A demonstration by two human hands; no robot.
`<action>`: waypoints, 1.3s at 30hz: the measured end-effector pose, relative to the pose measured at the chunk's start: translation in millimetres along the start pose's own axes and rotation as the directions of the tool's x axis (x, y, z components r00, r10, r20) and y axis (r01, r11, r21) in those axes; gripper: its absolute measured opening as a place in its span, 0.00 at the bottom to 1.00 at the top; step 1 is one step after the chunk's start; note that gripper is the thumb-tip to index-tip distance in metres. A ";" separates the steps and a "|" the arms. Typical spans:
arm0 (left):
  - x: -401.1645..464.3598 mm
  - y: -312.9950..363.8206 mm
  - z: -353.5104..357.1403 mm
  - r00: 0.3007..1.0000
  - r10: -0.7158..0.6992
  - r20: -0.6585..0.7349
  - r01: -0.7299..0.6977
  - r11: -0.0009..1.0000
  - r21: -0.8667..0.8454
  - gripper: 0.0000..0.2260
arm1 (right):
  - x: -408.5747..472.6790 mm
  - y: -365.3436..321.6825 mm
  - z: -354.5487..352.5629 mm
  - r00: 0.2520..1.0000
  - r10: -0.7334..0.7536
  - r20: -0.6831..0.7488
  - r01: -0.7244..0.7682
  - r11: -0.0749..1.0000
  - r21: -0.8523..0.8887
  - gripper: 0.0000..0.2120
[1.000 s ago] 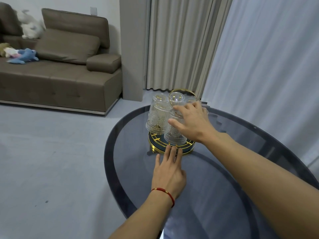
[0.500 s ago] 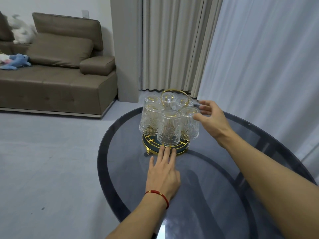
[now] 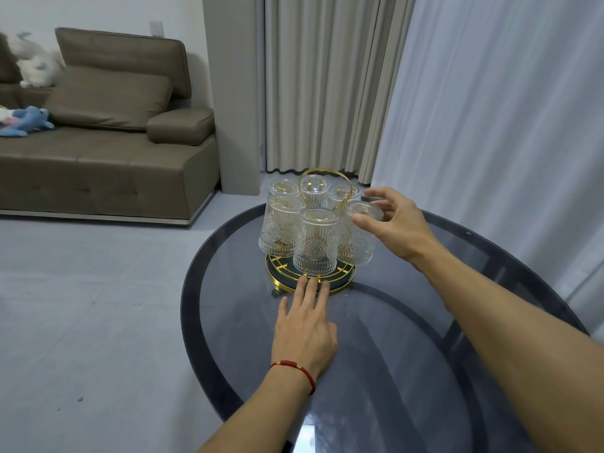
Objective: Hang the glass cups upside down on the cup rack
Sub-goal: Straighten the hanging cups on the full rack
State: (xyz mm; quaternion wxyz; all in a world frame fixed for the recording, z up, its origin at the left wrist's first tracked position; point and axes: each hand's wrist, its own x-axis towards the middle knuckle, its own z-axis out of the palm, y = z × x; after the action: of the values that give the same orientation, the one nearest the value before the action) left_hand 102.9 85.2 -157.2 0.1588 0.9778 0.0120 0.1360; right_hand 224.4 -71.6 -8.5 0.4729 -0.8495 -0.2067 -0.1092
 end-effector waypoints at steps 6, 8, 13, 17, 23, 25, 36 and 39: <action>0.0 -0.1 -0.8 1.000 -0.003 -0.005 0.003 1.000 -0.001 0.32 | -2.8 1.5 -1.9 0.988 -0.143 0.057 0.153 0.961 -0.231 0.20; 0.5 0.0 -0.9 1.000 -0.003 -0.002 0.003 1.000 0.000 0.31 | -2.0 2.6 -2.0 0.980 -0.187 0.068 0.199 0.933 -0.300 0.20; 0.7 -0.1 -1.5 1.000 -0.006 0.001 0.006 1.000 -0.006 0.31 | 2.7 1.2 -3.8 0.961 -0.255 0.107 0.277 0.872 -0.403 0.20; 0.6 0.3 -2.1 1.000 -0.008 0.007 0.008 1.000 -0.012 0.31 | 0.7 -0.6 -6.0 0.939 -0.296 0.172 0.342 0.836 -0.429 0.21; 0.2 -0.3 -1.3 1.000 -0.006 0.008 0.006 1.000 -0.007 0.31 | -3.8 0.2 -14.4 0.933 -0.303 0.193 0.359 0.815 -0.454 0.17; 0.4 -0.9 -0.7 1.000 -0.006 0.009 0.006 1.000 -0.004 0.31 | -4.2 -0.8 -16.8 0.930 -0.303 0.207 0.366 0.808 -0.463 0.17; 0.3 -0.1 0.0 1.000 -0.006 0.019 0.006 1.000 -0.013 0.31 | 0.4 -6.9 -17.2 0.947 -0.282 0.153 0.320 0.854 -0.410 0.17; -1.0 0.5 1.2 1.000 -0.009 0.005 0.009 1.000 -0.020 0.32 | 12.8 -14.5 -12.5 0.986 -0.140 0.094 0.157 0.967 -0.199 0.26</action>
State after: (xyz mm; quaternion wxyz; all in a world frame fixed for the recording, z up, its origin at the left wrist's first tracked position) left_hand 102.2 84.3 -158.4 0.1693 0.9765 0.0146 0.1329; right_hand 229.3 -72.2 14.0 0.3645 -0.8796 -0.2759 -0.1315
